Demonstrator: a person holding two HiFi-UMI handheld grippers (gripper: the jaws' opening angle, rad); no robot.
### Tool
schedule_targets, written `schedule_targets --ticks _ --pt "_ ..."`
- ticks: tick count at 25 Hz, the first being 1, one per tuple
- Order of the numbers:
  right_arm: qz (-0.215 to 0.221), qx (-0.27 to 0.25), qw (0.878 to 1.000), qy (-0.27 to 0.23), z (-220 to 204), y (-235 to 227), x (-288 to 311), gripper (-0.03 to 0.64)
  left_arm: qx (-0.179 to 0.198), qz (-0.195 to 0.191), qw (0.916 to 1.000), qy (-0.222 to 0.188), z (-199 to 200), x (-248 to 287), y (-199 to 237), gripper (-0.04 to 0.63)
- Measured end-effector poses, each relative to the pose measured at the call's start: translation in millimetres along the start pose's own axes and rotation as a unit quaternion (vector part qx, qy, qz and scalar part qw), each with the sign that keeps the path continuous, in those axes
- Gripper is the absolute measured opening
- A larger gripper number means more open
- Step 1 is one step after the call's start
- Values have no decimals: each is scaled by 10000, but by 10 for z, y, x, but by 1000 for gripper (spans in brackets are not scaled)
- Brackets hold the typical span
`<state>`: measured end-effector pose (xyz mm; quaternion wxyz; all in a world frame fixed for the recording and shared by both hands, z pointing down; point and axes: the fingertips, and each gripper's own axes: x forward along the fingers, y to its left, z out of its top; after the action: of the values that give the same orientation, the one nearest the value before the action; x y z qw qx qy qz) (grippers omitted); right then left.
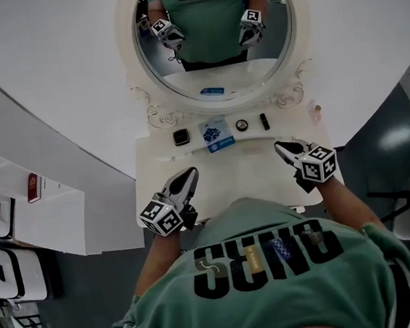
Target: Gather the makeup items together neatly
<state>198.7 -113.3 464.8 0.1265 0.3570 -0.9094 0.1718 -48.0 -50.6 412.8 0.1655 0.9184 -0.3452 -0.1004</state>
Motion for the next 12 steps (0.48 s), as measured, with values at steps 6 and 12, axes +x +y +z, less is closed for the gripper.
schedule_targets --ticks 6,12 --pt "18 -176 9998 127 -24 25 20 -7 -34 -1 10000 -20 -11 -1 21 9" --pt "-4 -152 9997 167 -33 4 36 -8 -64 -15 10000 -34 -9 14 42 9"
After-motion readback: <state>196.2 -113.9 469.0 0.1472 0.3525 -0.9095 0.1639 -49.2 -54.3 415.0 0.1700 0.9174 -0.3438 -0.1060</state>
